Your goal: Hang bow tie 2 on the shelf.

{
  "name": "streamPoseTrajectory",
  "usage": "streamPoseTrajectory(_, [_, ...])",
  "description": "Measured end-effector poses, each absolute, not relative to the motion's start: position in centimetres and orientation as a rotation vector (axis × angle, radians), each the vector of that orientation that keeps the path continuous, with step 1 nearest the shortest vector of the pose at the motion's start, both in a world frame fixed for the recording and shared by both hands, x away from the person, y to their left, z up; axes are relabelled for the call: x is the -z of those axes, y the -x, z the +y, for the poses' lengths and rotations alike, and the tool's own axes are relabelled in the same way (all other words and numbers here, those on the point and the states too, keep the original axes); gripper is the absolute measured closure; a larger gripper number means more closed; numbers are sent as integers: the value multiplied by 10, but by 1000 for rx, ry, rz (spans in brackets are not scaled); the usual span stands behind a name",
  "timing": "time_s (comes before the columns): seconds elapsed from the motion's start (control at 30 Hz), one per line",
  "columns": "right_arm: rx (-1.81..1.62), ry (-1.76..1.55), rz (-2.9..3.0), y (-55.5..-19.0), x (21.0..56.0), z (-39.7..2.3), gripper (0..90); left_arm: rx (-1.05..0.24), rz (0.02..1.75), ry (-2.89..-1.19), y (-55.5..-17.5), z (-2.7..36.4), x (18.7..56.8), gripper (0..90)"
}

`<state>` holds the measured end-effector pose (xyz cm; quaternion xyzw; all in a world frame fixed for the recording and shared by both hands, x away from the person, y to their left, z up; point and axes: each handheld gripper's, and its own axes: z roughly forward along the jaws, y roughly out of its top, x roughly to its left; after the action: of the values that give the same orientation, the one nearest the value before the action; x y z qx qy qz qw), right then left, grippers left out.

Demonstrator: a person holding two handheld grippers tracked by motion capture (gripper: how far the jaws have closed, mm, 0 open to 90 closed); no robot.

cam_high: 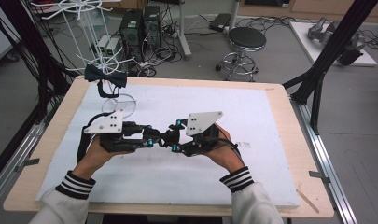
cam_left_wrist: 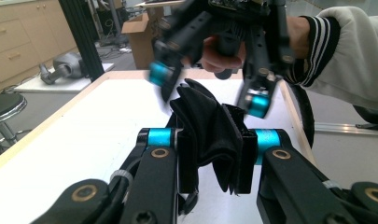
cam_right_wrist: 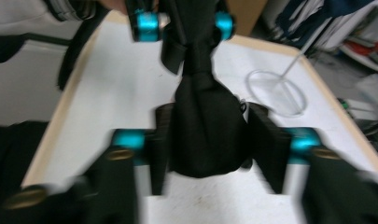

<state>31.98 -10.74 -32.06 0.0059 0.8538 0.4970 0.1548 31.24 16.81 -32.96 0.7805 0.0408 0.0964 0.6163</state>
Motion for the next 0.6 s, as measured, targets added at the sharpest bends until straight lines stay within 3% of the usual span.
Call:
streamPoseTrajectory(0.07, [-1411, -75, 2406, -321, 322, -107, 105, -226, 95, -1791, -312, 168, 329, 767])
streamPoseTrajectory(0.13, [-1438, -76, 2414, -323, 324, -108, 80, -229, 96, -1790, -312, 168, 329, 767])
streamPoseTrajectory(0.17, [-1442, -67, 2420, -323, 325, -108, 7, -233, 98, -1793, -312, 169, 329, 767])
streamPoseTrajectory(0.6, [-1494, -168, 2377, -323, 327, -127, 22, -271, 122, -1752, -310, 179, 325, 766])
